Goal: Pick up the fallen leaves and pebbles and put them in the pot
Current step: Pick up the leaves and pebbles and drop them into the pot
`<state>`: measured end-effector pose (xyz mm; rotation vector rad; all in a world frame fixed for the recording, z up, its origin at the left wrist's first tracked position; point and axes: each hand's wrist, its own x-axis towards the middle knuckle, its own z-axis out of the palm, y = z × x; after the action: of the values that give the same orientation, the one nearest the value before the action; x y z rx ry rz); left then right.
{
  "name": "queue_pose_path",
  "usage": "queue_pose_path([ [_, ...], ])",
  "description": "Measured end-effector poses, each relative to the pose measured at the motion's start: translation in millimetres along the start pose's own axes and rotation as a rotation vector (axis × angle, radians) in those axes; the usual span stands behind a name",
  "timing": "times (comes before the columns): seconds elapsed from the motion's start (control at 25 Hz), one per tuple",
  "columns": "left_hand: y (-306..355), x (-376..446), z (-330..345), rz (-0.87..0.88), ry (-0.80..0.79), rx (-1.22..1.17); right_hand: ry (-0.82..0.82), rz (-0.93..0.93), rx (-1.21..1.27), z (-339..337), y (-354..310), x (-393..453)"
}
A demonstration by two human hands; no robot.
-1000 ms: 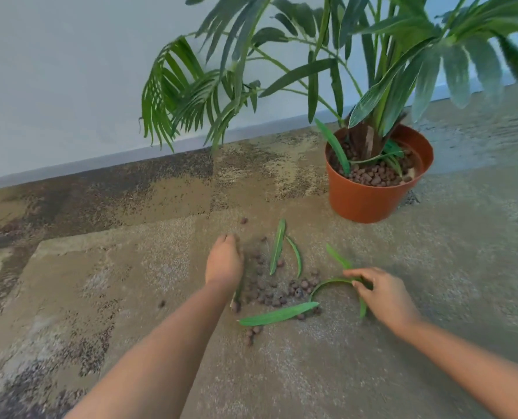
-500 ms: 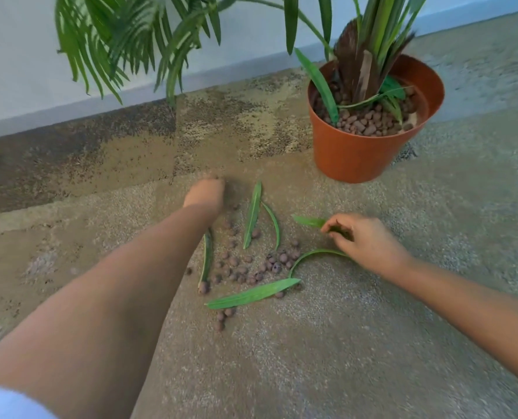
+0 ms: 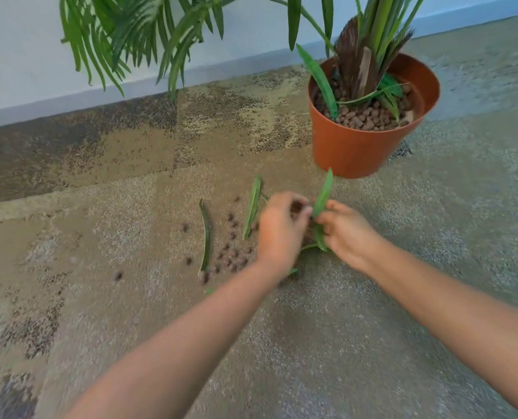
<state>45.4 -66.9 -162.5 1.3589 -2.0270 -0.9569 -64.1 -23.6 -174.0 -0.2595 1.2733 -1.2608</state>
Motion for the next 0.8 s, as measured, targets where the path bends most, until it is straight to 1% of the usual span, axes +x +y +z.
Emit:
queue_pose_path([
  [0.04, 3, -12, 7, 0.018, -0.003, -0.022, -0.056, 0.072, 0.152, 2, -2, -3],
  [0.08, 5, -20, 12, 0.013, 0.013, -0.036, -0.088, 0.123, 0.252, 1, -2, -7],
  [0.16, 7, -29, 11, -0.016, 0.092, -0.097, -0.128, 0.168, 0.306, -3, -3, -16],
  [0.24, 0, -27, -6, -0.059, 0.209, -0.136, -0.122, 0.195, 0.308, -5, -2, -23],
  [0.32, -26, -19, -36, -0.164, 0.339, -0.048, -0.065, 0.229, 0.298, -6, 0, -28],
  [0.44, -87, -25, -103, -0.443, 0.516, 0.211, -0.036, 0.255, 0.213, -7, 4, -36],
  [0.48, -109, -32, -126, -0.498, 0.522, 0.339, -0.032, 0.257, 0.184, -8, 5, -38],
  [0.52, -129, -40, -146, -0.525, 0.47, 0.489, -0.023, 0.259, 0.167, -8, 6, -40],
  [0.56, -146, -47, -161, -0.543, 0.388, 0.607, -0.014, 0.258, 0.164, -7, 7, -41],
  [0.6, -159, -53, -170, -0.568, 0.306, 0.662, -0.009, 0.255, 0.166, -7, 8, -43],
  [0.64, -168, -57, -172, -0.602, 0.247, 0.641, -0.007, 0.251, 0.171, -7, 10, -44],
  [0.68, -171, -62, -169, -0.631, 0.226, 0.581, -0.008, 0.247, 0.182, -6, 13, -46],
  [0.72, -173, -68, -164, -0.645, 0.222, 0.541, -0.005, 0.243, 0.2, -5, 15, -48],
  [0.8, -176, -82, -157, -0.611, 0.279, 0.56, 0.007, 0.249, 0.236, -2, 22, -52],
])
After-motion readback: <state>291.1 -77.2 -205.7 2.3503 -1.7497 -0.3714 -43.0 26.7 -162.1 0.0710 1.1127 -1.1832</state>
